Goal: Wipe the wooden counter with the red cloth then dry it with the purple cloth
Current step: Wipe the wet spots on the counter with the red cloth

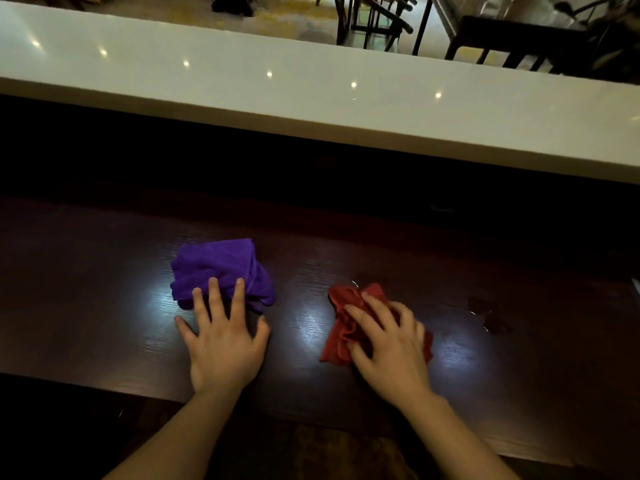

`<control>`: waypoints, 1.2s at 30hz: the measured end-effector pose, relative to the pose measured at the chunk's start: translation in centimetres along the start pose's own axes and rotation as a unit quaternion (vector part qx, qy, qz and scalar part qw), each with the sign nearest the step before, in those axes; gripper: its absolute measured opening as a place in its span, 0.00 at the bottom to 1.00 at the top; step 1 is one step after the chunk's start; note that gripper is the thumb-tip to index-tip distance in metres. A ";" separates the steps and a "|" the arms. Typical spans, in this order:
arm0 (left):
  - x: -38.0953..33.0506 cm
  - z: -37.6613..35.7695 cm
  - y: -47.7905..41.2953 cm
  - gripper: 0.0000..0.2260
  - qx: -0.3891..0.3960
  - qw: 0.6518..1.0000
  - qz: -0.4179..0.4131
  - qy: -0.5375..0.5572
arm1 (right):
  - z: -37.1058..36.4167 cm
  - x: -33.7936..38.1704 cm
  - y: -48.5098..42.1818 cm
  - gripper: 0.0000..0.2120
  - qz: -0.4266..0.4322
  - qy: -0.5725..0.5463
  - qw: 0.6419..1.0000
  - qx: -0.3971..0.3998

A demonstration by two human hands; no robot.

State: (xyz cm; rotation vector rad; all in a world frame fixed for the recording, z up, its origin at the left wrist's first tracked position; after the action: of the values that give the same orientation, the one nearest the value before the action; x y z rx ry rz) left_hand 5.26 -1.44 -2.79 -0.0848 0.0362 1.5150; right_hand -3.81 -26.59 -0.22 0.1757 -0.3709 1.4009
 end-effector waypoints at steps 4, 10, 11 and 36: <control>0.0 0.0 0.0 0.35 -0.001 1.000 0.002 -0.001 | 0.6 -1.2 -1.3 0.19 0.009 0.028 0.999 -0.016; 0.2 -0.4 -0.1 0.34 -0.003 1.000 0.005 -0.007 | 3.0 -7.5 -2.6 0.15 -0.119 0.000 0.987 -0.105; 0.2 -0.4 -0.1 0.34 -0.003 1.000 0.005 -0.008 | 3.0 -7.8 -3.3 0.16 -0.140 -0.007 0.984 -0.114; 0.2 -0.4 -0.1 0.34 -0.004 1.000 0.006 -0.012 | 0.4 -3.6 -7.4 0.22 -0.073 -0.030 0.997 0.004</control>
State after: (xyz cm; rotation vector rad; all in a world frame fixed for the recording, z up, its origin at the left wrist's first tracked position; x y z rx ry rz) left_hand 5.42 -1.25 -3.22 -0.0734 0.0121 1.5277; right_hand 2.91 -31.25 -0.40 0.2469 -0.3937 1.2554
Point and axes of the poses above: each hand's wrist, its own y-axis away from the middle knuckle, its own z-axis out of the back of the hand, x = y × z, the point moved 5 cm from there along -y, towards the middle knuckle, and after that the axes turned 8 degrees about -y, right-handed, at the moved point
